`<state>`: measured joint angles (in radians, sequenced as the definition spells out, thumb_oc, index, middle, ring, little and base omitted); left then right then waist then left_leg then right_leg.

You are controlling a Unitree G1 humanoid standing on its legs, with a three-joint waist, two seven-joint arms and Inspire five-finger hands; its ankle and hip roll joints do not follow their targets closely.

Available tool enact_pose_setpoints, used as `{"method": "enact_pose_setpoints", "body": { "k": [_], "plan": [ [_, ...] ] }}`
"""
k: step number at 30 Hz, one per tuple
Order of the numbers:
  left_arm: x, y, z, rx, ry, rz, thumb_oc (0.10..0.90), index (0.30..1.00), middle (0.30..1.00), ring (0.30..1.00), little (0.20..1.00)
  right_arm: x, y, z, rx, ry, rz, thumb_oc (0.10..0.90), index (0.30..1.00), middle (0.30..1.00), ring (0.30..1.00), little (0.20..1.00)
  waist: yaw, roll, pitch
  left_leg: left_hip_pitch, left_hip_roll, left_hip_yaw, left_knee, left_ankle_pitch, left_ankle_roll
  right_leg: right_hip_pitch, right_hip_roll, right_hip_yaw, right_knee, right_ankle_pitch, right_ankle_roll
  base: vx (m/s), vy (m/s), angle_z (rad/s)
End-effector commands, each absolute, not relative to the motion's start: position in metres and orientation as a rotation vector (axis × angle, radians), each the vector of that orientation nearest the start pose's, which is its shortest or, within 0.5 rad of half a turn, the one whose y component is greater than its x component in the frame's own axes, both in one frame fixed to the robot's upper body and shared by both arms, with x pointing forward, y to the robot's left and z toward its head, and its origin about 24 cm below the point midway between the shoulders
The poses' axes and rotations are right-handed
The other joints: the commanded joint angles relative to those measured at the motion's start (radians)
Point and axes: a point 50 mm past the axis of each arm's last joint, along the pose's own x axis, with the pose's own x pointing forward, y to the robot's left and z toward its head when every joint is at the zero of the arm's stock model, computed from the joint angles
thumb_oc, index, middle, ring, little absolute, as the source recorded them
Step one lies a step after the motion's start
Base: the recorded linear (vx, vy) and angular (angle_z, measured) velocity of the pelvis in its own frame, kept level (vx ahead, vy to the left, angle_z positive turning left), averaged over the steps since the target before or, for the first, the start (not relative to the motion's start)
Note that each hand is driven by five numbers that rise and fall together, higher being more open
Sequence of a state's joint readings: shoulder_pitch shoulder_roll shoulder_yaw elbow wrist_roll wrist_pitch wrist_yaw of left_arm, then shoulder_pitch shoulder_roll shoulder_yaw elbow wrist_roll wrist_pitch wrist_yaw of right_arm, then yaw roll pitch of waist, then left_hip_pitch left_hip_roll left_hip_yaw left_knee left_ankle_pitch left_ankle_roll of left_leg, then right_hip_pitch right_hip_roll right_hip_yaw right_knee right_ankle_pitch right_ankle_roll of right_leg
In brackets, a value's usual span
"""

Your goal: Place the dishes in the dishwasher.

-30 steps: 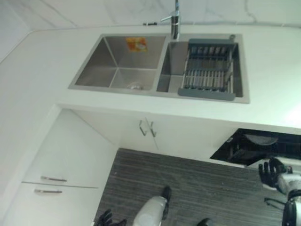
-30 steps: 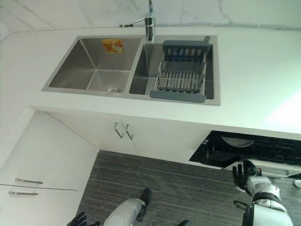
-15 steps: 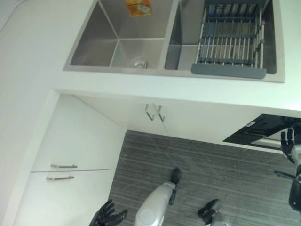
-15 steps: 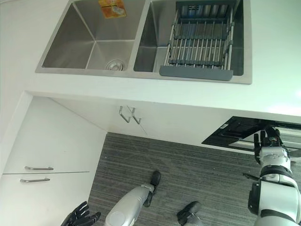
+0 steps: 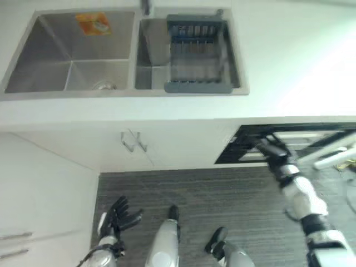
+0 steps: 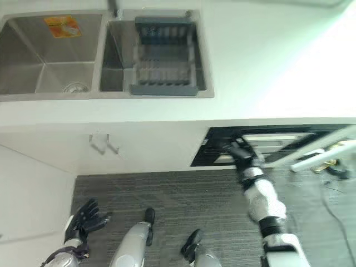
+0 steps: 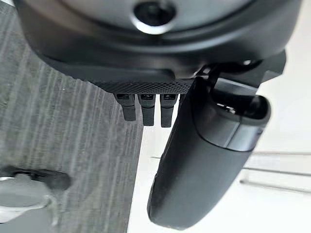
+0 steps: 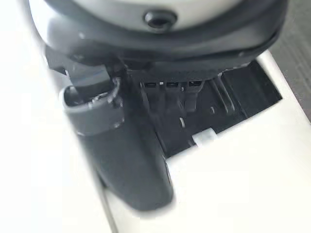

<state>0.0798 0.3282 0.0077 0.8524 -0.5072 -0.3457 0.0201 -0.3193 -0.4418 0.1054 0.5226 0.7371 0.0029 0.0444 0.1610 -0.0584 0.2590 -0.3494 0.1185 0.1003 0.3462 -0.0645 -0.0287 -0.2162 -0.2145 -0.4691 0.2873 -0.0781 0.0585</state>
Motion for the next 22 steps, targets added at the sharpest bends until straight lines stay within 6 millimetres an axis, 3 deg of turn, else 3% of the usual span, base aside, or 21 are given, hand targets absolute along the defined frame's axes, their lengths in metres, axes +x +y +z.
{"method": "enact_pose_setpoints", "body": {
  "k": [1,5,7,8,9,12,17,22],
  "plan": [
    [0.131,0.284,-0.101,-0.049,0.565,0.430,0.800,0.900,0.900,0.900,0.900,0.306,-0.271,0.052,0.235,0.044,-0.117,0.800,0.900,0.900,0.900,0.900,0.038,0.008,-0.087,0.062,0.045,-0.020,-0.046,-0.080,-0.051,0.041,-0.085,0.081,0.013,-0.011,0.118,-0.06,-0.049,-0.33],
    [0.127,0.278,-0.109,-0.108,0.612,0.485,0.800,0.900,0.900,0.900,0.900,0.280,-0.264,0.016,0.239,0.154,-0.098,0.800,0.900,0.900,0.900,0.900,-0.007,0.010,-0.111,0.107,0.064,0.003,-0.046,-0.086,-0.053,0.055,-0.067,0.111,0.013,-0.026,0.112,-0.01,-0.004,-0.41],
    [0.123,0.275,-0.116,-0.152,0.660,0.528,0.800,0.900,0.900,0.900,0.900,0.250,-0.258,-0.022,0.145,0.303,-0.102,0.800,0.900,0.900,0.900,0.900,-0.059,0.010,-0.129,0.154,0.078,0.026,-0.046,-0.093,-0.060,0.075,-0.047,0.150,0.013,-0.048,0.099,-0.01,-0.020,-0.78],
    [0.123,0.275,-0.117,-0.149,0.666,0.527,0.800,0.900,0.900,0.900,0.900,0.247,-0.257,-0.027,0.147,0.326,-0.104,0.800,0.900,0.900,0.900,0.900,-0.063,0.009,-0.130,0.158,0.078,0.028,-0.046,-0.093,-0.060,0.077,-0.044,0.152,0.013,-0.050,0.098,0.03,-0.060,-0.53],
    [0.122,0.271,-0.123,-0.146,0.722,0.480,0.800,0.900,0.900,0.900,0.900,0.208,-0.254,-0.077,0.115,0.537,-0.148,0.800,0.900,0.900,0.900,0.900,-0.087,0.015,-0.148,0.185,0.081,0.036,-0.046,-0.098,-0.062,0.093,-0.032,0.162,0.013,-0.064,0.088,0.06,-0.061,-0.22],
    [0.119,0.263,-0.131,-0.121,0.781,0.423,0.800,0.900,0.900,0.900,0.900,0.171,-0.260,-0.114,0.137,0.758,-0.240,0.800,0.900,0.900,0.900,0.900,-0.094,0.028,-0.161,0.207,0.085,0.039,-0.046,-0.105,-0.064,0.110,-0.020,0.164,0.013,-0.077,0.077,0.06,-0.031,-0.12],
    [0.116,0.259,-0.135,-0.106,0.812,0.361,0.800,0.900,0.900,0.900,0.900,0.144,-0.265,-0.131,0.112,0.901,-0.270,0.800,0.900,0.900,0.900,0.900,-0.097,0.039,-0.179,0.218,0.087,0.041,-0.046,-0.106,-0.067,0.117,-0.013,0.165,0.013,-0.083,0.072,0.05,0.002,-0.01],
    [0.112,0.262,-0.136,-0.121,0.829,0.368,0.800,0.900,0.900,0.900,0.900,0.130,-0.266,-0.137,0.054,0.963,-0.230,0.800,0.900,0.900,0.900,0.900,-0.097,0.046,-0.189,0.225,0.080,0.035,-0.046,-0.110,-0.067,0.123,-0.012,0.162,0.013,-0.088,0.069,0.03,-0.002,-0.01]
  ]
}}
